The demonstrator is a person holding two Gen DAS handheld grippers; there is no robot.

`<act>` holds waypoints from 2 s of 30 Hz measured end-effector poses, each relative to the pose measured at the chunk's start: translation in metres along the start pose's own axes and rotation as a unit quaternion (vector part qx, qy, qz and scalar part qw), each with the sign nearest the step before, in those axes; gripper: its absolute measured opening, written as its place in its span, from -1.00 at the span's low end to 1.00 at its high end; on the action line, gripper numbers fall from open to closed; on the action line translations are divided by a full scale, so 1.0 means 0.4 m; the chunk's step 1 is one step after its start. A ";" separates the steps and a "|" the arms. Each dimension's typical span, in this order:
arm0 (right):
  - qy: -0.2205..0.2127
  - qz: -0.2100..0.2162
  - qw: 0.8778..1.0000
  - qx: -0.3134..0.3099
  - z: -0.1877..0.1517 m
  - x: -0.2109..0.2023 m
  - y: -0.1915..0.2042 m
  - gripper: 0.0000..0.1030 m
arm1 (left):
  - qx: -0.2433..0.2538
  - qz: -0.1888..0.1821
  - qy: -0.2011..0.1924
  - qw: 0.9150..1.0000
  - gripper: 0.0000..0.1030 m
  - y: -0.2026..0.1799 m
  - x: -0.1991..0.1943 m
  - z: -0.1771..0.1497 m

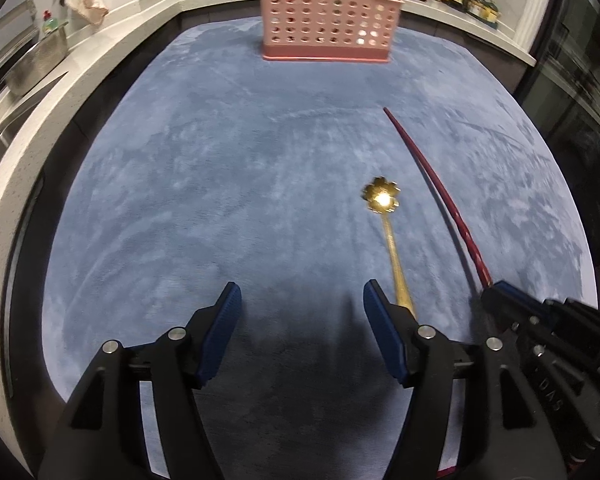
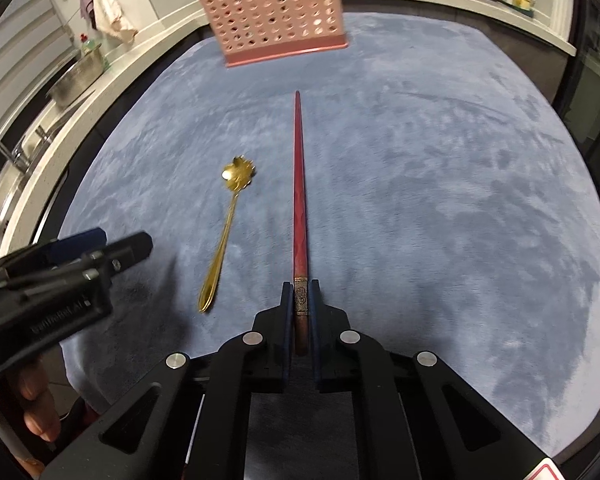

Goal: Organize utensils
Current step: 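Grasp the gold spoon handle with the left tool while the right holds its chopstick, then carry the gold spoon with the left tool while the right carries its chopstick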

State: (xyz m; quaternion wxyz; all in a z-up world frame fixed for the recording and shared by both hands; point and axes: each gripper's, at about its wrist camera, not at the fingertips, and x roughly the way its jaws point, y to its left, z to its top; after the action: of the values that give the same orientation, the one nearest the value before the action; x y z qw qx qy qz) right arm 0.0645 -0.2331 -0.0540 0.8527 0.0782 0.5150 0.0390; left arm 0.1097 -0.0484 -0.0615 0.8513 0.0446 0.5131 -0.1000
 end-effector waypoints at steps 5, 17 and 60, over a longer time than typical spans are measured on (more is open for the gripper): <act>-0.011 -0.010 1.000 0.005 -0.003 -0.027 -0.013 -0.86 | 0.022 -0.014 0.010 1.000 0.21 -0.038 0.011 -0.007; -0.012 -0.012 1.000 0.021 -0.009 -0.034 -0.035 -0.86 | 0.047 -0.060 0.035 0.996 -0.01 -0.091 0.042 -0.024; -0.121 0.029 0.992 0.019 0.161 -0.238 -0.005 -0.86 | -0.015 -0.100 -0.073 0.992 -0.99 -0.002 -0.174 0.155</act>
State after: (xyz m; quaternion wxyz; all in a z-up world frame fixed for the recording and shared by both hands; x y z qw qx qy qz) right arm 0.0770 -0.2549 0.0579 0.9058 0.1134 0.4058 0.0437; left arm 0.1316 -0.0518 0.0292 0.8727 -0.0271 0.4530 -0.1802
